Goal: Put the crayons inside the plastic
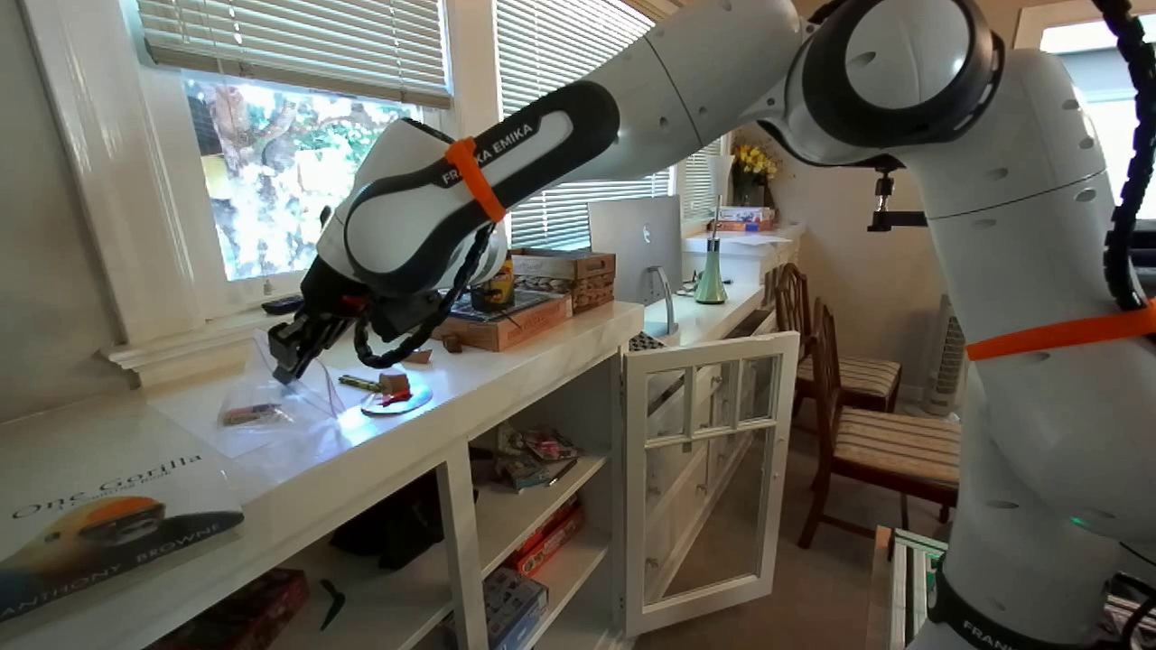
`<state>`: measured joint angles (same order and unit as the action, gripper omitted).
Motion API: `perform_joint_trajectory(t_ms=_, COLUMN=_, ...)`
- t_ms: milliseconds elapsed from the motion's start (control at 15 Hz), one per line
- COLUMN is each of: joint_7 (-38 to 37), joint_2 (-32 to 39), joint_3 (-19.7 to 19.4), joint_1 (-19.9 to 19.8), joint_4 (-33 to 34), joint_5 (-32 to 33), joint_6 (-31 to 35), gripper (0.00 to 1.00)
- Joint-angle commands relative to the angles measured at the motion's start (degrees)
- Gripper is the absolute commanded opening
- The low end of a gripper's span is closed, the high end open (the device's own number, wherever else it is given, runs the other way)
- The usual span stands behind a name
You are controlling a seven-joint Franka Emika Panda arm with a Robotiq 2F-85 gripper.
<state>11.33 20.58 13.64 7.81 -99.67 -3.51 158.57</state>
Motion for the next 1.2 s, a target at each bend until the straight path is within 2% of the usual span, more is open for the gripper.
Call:
perform_joint_trajectory(t_ms=0, joint_7=0.9, joint_2=0.8, joint_3=0.0, joint_1=-0.3, joint_4=1.1, joint_5=0.1, joint_6=-1.3, gripper=0.49)
perform_joint_trajectory(t_ms=333, joint_7=1.3, joint_2=0.8, joint_3=0.1, joint_1=-0.7, joint_4=0.9, joint_5=-0.3, joint_6=-1.3, gripper=0.88)
perform_joint_trajectory(t_ms=467, joint_7=1.4, joint_2=0.8, joint_3=0.2, joint_1=-0.9, joint_4=0.8, joint_5=-0.5, joint_6=-1.4, gripper=1.00)
perform_joint_trajectory(t_ms=1133, joint_7=1.2, joint_2=-0.2, joint_3=0.9, joint_1=-1.6, joint_4=1.4, joint_5=-1.7, joint_6=-3.1, gripper=1.00)
